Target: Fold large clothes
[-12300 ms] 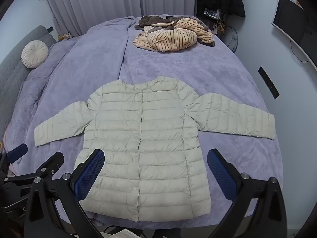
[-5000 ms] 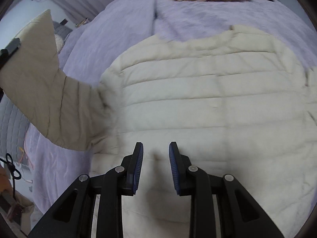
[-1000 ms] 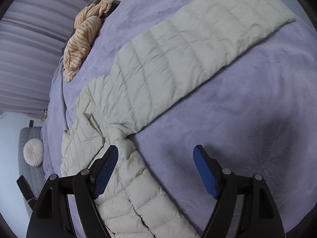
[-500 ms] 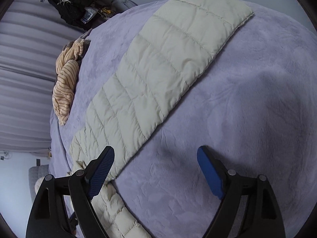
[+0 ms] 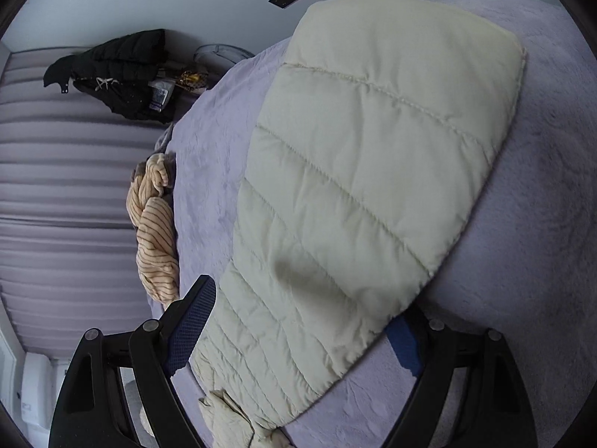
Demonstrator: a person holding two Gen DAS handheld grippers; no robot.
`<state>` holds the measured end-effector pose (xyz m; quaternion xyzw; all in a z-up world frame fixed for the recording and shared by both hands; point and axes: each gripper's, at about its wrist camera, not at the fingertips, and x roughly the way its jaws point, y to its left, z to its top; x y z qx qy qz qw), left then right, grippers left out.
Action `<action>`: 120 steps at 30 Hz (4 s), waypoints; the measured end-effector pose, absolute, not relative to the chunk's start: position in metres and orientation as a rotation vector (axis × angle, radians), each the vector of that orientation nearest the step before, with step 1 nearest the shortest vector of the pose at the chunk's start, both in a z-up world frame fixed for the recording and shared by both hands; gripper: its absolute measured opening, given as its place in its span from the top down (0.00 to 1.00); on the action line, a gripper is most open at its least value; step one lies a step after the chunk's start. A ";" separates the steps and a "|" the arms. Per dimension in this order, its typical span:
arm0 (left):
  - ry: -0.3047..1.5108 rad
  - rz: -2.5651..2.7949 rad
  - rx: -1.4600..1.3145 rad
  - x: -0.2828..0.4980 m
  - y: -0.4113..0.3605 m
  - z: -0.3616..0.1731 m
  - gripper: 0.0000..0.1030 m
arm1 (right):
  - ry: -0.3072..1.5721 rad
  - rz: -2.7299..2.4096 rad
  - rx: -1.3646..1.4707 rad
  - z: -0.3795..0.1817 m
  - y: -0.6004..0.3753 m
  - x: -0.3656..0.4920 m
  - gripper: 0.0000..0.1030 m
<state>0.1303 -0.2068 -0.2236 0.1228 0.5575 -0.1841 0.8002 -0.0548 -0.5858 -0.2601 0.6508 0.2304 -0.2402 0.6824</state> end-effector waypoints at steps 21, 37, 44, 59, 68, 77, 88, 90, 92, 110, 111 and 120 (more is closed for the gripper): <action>1.173 -0.148 0.045 0.168 -0.057 -0.210 0.00 | 0.549 0.001 0.961 -0.111 -0.438 0.097 0.90; 1.155 -0.017 -0.078 0.163 0.050 -0.221 0.00 | 1.113 0.152 0.566 -0.240 -0.192 0.219 0.60; 1.149 -0.018 -0.120 0.161 0.064 -0.221 0.00 | 1.050 0.054 0.657 -0.216 -0.217 0.186 0.25; 1.103 -0.013 -0.207 0.180 0.099 -0.205 0.00 | 1.077 0.238 0.177 -0.199 -0.106 0.210 0.94; 1.197 -0.326 -0.340 0.224 0.045 -0.221 0.00 | 1.158 0.222 0.315 -0.207 -0.146 0.174 0.32; 1.297 -0.470 -0.430 0.253 -0.012 -0.244 0.90 | 1.130 0.001 0.590 -0.212 -0.266 0.128 0.31; 1.271 -0.415 -0.429 0.250 0.021 -0.235 0.90 | 1.134 0.029 0.894 -0.238 -0.299 0.102 0.31; 1.252 -0.417 -0.417 0.250 0.021 -0.230 0.90 | 1.127 -0.016 0.933 -0.247 -0.309 0.102 0.31; 1.251 -0.417 -0.398 0.252 0.018 -0.229 0.90 | 1.080 -0.069 0.997 -0.252 -0.325 0.100 0.31; 1.227 -0.321 -0.170 0.246 0.008 -0.219 0.89 | 1.078 -0.159 0.928 -0.243 -0.383 0.073 0.35; 1.209 -0.321 -0.161 0.246 0.008 -0.212 0.89 | 1.054 -0.161 0.879 -0.231 -0.383 0.075 0.35; 1.185 -0.258 -0.131 0.254 0.007 -0.201 0.89 | 1.012 -0.180 0.882 -0.230 -0.417 0.150 0.37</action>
